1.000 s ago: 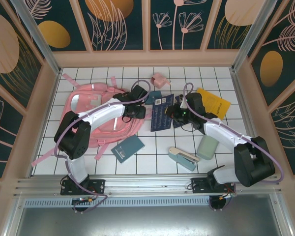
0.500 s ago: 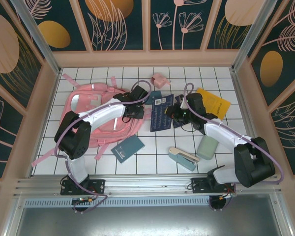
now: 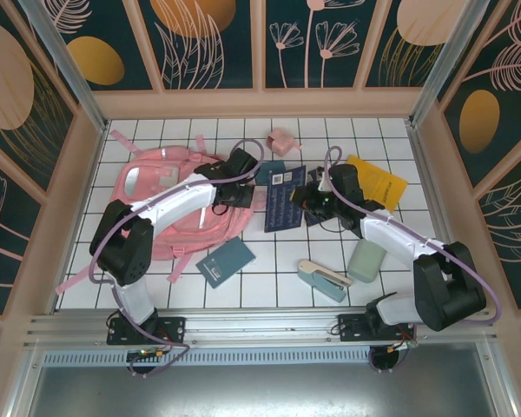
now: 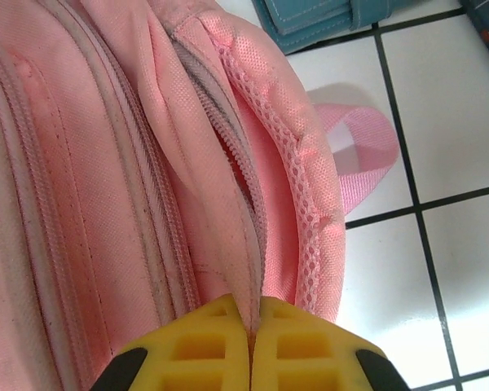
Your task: Pack the student bag
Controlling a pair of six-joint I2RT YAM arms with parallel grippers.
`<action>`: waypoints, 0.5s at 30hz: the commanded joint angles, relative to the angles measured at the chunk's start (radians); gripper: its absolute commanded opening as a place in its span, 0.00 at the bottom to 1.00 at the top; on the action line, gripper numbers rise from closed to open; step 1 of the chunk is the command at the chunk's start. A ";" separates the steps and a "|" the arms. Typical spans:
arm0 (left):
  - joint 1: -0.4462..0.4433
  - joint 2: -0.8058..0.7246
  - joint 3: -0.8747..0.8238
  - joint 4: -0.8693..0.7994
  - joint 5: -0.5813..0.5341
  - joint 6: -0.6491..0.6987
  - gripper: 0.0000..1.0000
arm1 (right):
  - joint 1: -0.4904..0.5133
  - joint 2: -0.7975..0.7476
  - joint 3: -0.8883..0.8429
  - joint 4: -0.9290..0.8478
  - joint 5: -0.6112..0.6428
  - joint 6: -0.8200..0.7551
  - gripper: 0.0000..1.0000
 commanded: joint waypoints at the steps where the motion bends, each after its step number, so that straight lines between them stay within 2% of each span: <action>1: 0.025 -0.128 0.011 0.035 -0.012 0.024 0.00 | 0.013 -0.014 0.043 0.054 -0.035 0.008 0.00; 9: 0.035 -0.158 0.044 -0.028 0.056 0.033 0.00 | 0.080 0.020 0.150 0.052 -0.056 -0.012 0.00; 15: 0.035 -0.123 -0.024 0.045 0.159 -0.012 0.00 | 0.098 0.055 0.187 0.046 -0.053 -0.019 0.00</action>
